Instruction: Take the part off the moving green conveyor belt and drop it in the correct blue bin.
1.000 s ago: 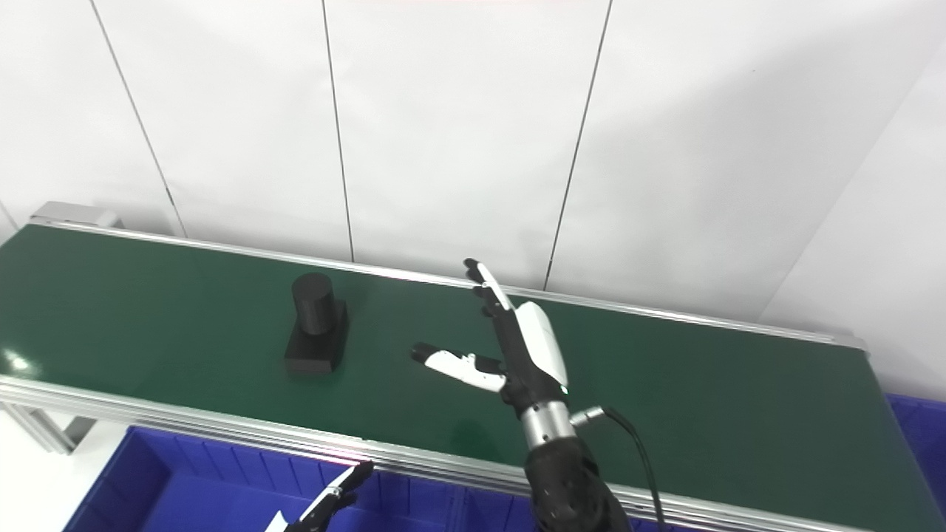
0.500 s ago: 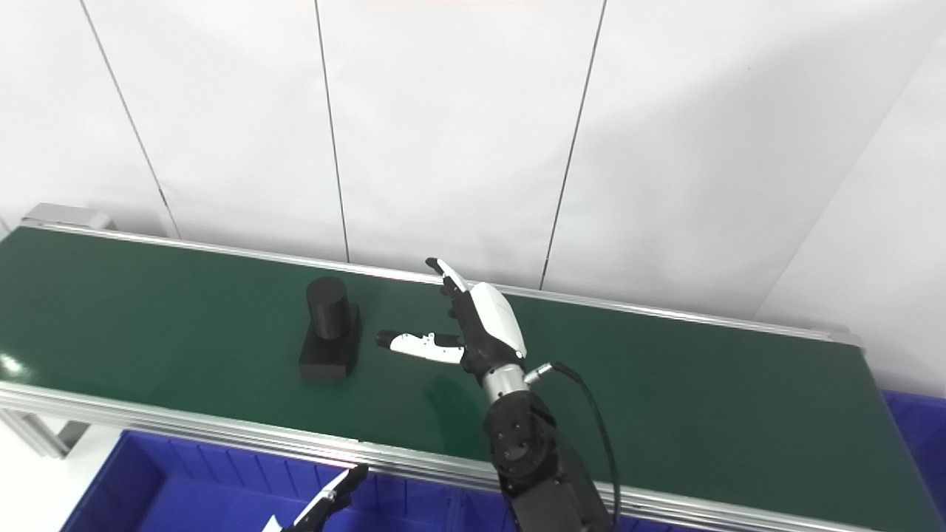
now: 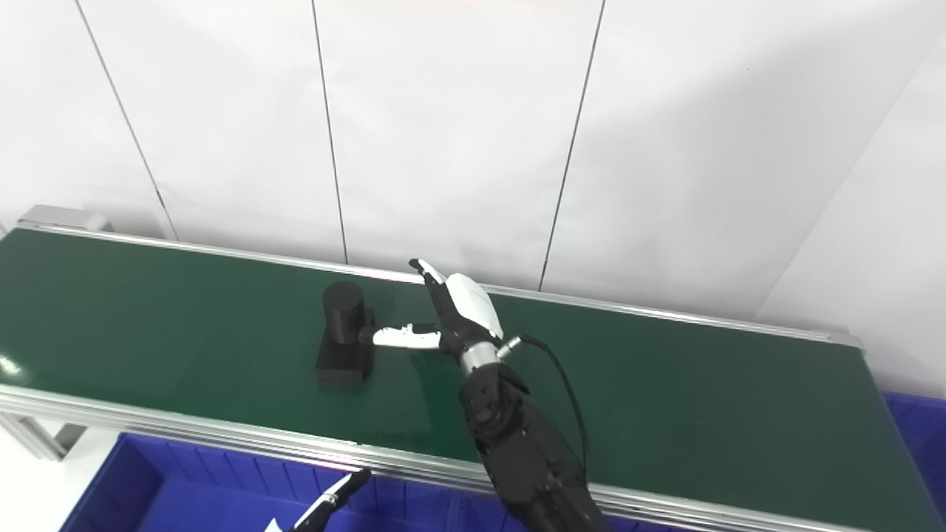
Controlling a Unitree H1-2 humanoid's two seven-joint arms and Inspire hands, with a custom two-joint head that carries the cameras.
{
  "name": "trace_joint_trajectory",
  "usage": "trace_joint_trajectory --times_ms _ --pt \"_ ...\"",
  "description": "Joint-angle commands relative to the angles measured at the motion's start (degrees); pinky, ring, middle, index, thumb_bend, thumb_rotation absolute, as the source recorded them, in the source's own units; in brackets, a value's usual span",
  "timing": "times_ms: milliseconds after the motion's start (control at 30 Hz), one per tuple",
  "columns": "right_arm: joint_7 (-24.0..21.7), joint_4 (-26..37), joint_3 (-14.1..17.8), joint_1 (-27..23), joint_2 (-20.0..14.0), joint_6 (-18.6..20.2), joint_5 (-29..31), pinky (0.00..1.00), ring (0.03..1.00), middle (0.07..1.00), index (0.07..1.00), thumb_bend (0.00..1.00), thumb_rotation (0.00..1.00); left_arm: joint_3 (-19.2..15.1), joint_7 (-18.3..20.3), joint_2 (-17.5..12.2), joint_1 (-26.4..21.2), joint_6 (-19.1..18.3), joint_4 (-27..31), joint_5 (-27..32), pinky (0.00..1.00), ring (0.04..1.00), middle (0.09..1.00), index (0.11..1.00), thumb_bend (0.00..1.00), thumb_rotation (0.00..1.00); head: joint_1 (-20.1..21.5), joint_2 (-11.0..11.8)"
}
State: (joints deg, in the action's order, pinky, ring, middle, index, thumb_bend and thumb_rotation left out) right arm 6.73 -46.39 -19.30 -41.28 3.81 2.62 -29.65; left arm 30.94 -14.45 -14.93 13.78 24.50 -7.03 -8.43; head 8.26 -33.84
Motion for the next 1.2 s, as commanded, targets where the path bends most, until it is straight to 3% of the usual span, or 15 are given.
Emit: trace_joint_trajectory --times_ms 0,367,667,800,933,1067,1100,1167 --pt "2.0 -1.7 -0.1 -4.6 1.4 -4.5 0.6 0.75 0.870 0.919 0.940 1.00 0.53 0.0 0.4 -0.1 0.6 2.4 1.8 0.3 0.96 0.955 0.934 0.907 0.79 0.97 -0.3 -0.1" --pt "4.7 -12.7 -1.1 -10.5 3.2 -7.7 1.1 0.82 0.889 0.934 0.944 1.00 0.52 -0.2 -0.5 0.0 1.8 2.4 2.5 -1.5 0.92 0.932 0.924 0.904 0.81 0.97 -1.6 -0.6" --pt "6.5 -19.7 -2.2 -13.2 4.7 -10.3 1.5 0.81 0.894 0.940 0.940 1.00 0.51 -0.8 -0.1 0.2 3.3 2.4 3.6 -2.0 0.89 0.929 0.922 0.899 0.83 0.96 -1.9 -1.2" --pt "6.9 -23.0 -2.1 -14.0 5.4 -12.4 2.2 0.80 0.867 0.902 0.927 1.00 0.46 -1.1 -0.3 0.1 3.9 2.4 4.0 -2.0 0.92 0.943 0.932 0.906 0.81 0.96 -1.8 -1.3" --pt "8.9 -26.1 -0.9 -14.0 6.2 -15.5 3.8 0.76 0.829 0.870 0.876 0.98 0.34 -1.2 0.1 -0.1 4.3 2.4 4.7 -2.1 0.92 0.949 0.937 0.909 0.80 0.96 -2.5 -1.8" --pt "9.2 -27.4 1.1 -13.3 6.6 -17.2 6.5 0.61 0.697 0.780 0.797 0.89 0.15 -1.2 -0.8 -0.4 4.6 2.4 5.1 -3.4 0.90 0.938 0.934 0.911 0.79 0.98 -3.4 -2.5" --pt "9.1 -27.8 2.2 -13.2 6.9 -17.6 7.7 0.58 0.645 0.754 0.762 0.84 0.06 -1.3 -0.8 -0.3 4.7 2.4 5.2 -3.5 0.90 0.940 0.934 0.910 0.79 0.98 -3.4 -2.5" --pt "9.4 -28.6 3.4 -12.9 7.2 -17.9 9.0 0.57 0.517 0.687 0.692 0.61 0.01 -1.4 -0.6 -0.3 4.9 2.4 5.3 -3.4 0.90 0.942 0.934 0.910 0.79 0.97 -3.4 -2.6"
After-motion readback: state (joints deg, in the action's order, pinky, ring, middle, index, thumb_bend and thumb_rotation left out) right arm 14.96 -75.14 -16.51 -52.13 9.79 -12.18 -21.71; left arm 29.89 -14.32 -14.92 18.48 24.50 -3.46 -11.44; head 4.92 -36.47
